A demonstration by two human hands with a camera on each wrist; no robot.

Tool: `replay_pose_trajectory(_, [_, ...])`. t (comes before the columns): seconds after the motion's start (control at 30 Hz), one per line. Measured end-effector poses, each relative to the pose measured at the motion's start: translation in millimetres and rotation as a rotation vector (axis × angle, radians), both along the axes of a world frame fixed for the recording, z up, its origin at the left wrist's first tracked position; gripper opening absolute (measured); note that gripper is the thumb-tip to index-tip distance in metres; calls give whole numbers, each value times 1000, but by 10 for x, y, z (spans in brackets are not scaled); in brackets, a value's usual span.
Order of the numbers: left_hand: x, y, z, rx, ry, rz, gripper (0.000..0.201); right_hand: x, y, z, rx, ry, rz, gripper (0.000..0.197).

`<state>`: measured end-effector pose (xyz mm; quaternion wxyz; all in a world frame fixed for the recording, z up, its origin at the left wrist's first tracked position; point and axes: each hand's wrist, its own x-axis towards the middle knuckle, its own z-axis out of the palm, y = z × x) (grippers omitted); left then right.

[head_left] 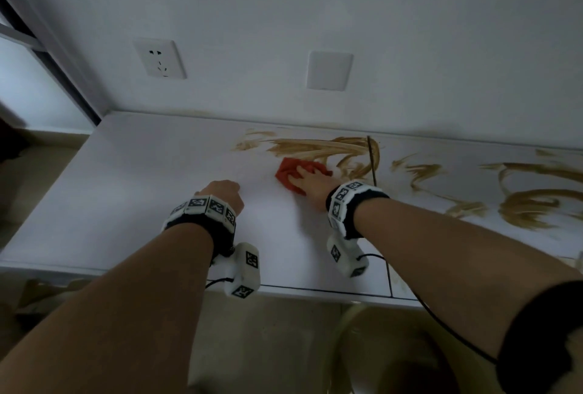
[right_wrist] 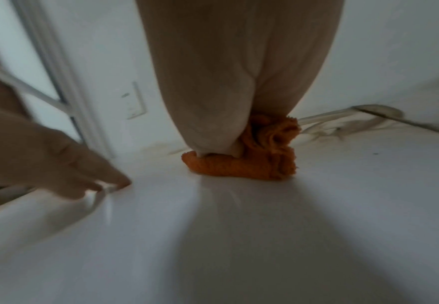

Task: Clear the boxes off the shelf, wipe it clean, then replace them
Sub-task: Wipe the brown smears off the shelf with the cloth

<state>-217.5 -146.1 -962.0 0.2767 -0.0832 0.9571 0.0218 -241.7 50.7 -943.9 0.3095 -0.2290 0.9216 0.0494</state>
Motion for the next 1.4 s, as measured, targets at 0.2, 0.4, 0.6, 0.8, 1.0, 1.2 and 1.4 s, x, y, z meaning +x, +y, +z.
replay_pose_trajectory(0.2, [-43,30,-22,-7,6,-13,47,39,589,6,66,31,-201,64])
replay_pose_trajectory(0.4, [-54,97,23,-69,-1,-82,41,343,332,-30,31,36,-47,60])
replay_pose_trajectory(0.6, [16,103,23,-65,20,-81,46,233,-47,-83,-55,-39,96,65])
replay_pose_trajectory(0.8, [6,100,-3,-54,7,-70,46,17,213,-42,-89,-20,-91,62])
replay_pose_trajectory(1.0, [-27,101,-27,-41,-1,-43,44,25,872,-23,-20,58,-343,62])
replay_pose_trajectory(1.2, [-18,139,-23,-51,-8,-41,42,405,733,-65,-44,53,-251,62])
replay_pose_trajectory(1.4, [18,162,-14,-57,-15,-46,48,362,290,-129,-116,-1,-28,64])
